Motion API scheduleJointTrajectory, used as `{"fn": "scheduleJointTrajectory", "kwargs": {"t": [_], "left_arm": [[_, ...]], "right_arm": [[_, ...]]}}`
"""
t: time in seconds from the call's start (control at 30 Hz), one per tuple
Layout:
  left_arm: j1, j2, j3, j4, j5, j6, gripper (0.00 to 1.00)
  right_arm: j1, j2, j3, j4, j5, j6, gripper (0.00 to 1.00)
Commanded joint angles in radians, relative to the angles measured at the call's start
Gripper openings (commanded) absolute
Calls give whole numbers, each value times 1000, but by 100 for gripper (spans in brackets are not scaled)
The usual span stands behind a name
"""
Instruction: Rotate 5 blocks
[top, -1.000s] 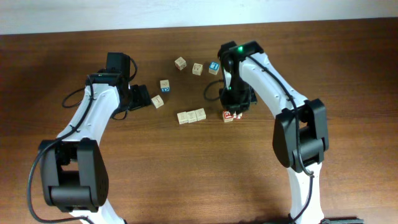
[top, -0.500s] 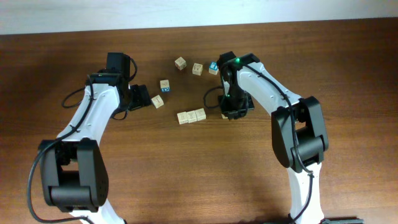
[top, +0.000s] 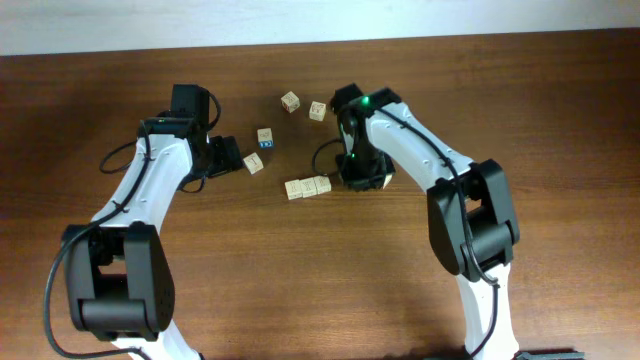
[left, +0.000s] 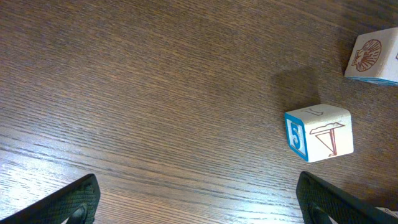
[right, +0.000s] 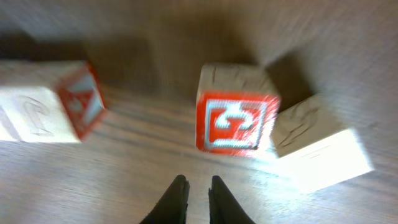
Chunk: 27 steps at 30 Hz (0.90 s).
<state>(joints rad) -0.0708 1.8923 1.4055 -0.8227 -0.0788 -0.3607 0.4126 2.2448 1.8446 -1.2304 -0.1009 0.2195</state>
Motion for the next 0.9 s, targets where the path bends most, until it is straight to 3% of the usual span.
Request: {"fn": "scheduleJointTrajectory", "kwargs": {"t": [0.0, 0.23, 0.5, 0.73, 0.87], "left_arm": [[2, 5, 18, -1, 3, -13, 99], [2, 5, 19, -1, 3, -13, 99], [2, 5, 19, -1, 3, -13, 99], [2, 5, 18, -1, 3, -13, 99], [2, 5, 19, -1, 3, -13, 99]], "right_arm": [[-16, -18, 64, 2, 35, -6, 19], [-14, -5, 63, 52, 90, -6, 32], [-14, 47, 61, 69, 90, -6, 39], [-14, 53, 60, 76, 86, -5, 38], [-14, 53, 41, 91, 64, -2, 30]]}}
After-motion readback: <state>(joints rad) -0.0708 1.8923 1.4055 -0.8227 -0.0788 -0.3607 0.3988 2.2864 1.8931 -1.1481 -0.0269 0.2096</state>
